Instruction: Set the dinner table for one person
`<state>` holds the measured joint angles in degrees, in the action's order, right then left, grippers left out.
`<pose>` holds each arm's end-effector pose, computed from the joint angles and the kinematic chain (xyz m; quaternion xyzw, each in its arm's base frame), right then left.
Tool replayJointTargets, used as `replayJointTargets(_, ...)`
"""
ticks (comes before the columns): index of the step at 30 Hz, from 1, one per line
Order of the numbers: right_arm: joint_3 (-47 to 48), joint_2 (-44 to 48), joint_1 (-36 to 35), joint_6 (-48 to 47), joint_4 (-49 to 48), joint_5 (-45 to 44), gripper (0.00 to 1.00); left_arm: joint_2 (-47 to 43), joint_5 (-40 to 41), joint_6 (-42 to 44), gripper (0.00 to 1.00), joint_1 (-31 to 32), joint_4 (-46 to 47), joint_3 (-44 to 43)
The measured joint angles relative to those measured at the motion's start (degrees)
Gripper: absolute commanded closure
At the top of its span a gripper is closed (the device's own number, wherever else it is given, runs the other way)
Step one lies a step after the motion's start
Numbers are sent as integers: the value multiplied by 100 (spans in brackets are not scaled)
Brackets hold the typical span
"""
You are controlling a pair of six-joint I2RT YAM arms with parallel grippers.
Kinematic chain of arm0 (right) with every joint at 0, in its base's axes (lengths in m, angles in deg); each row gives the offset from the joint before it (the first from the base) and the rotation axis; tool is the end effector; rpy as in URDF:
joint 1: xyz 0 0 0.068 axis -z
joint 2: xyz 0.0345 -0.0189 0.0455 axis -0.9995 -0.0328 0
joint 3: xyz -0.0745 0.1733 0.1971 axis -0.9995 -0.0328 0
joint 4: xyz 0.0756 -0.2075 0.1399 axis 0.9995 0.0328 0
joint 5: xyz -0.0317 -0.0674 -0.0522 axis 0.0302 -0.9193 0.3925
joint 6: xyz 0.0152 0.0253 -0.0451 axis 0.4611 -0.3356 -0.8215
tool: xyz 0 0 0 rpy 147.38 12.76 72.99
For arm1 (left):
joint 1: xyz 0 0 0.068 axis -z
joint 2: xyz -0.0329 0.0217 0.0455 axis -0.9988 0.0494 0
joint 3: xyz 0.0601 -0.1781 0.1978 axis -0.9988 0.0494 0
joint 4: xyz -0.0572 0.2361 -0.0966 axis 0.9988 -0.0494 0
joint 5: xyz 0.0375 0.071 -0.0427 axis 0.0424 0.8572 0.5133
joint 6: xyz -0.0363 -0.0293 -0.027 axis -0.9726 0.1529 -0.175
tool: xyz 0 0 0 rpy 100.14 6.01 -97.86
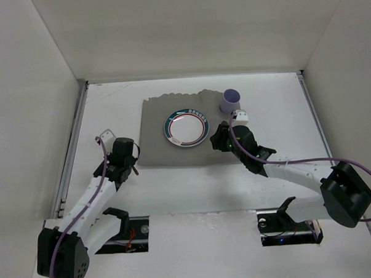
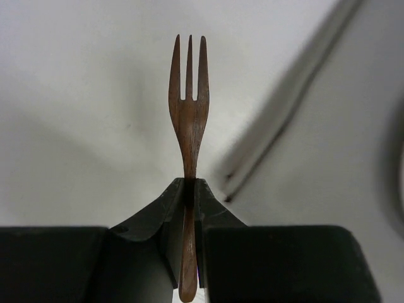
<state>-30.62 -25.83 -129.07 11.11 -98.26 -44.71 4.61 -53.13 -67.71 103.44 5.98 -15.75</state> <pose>0.2173 0.1739 0.2241 0.0172 0.8374 0.2083 0.5050 0.1845 -0.0382 0.2039 -0.2876 0.8487 -0.0215 0.4434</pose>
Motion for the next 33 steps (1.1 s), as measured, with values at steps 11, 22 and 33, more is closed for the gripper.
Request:
replayJointTargets(11,0,-55,0,4,-26,4,44,2352,98,1534,96,1143,673,-2352)
replayJointTargets(22,-2,-37,-2,15,-68,2,44,4374,195,2542,95,1211,778,-3412)
replayJointTargets(33,-31,76,-37,20,-120,2,44,4994,212,2625,92,1213,859,-3504)
